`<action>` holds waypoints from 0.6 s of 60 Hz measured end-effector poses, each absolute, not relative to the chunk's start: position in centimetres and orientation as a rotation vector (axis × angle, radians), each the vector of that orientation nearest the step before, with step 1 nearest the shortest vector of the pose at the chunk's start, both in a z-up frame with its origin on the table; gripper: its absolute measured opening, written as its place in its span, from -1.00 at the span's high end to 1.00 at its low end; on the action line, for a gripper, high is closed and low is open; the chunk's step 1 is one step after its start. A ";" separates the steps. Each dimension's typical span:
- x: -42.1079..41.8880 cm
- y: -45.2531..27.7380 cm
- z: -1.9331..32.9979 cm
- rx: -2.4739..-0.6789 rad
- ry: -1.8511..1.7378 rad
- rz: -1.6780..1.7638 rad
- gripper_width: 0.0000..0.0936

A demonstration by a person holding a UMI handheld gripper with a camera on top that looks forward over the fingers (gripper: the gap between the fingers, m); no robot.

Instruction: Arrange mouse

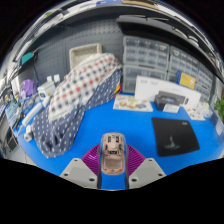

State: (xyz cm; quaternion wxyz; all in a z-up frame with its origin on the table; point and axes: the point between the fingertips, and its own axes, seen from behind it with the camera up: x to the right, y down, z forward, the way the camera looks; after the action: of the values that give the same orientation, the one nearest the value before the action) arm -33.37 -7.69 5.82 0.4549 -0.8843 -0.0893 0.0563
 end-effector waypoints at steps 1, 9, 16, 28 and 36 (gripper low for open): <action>-32.9 -7.2 6.7 -2.168 -0.213 0.139 0.34; -29.3 -3.3 13.0 -2.068 -0.180 0.131 0.33; -24.6 -0.4 17.2 -2.001 -0.142 0.114 0.33; -12.9 3.8 20.9 -1.935 -0.043 0.026 0.34; -7.6 6.0 16.3 -2.006 -0.019 0.015 0.34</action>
State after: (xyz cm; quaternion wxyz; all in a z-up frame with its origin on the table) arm -7.58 6.02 16.34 0.5377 -0.8431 -0.0079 0.0063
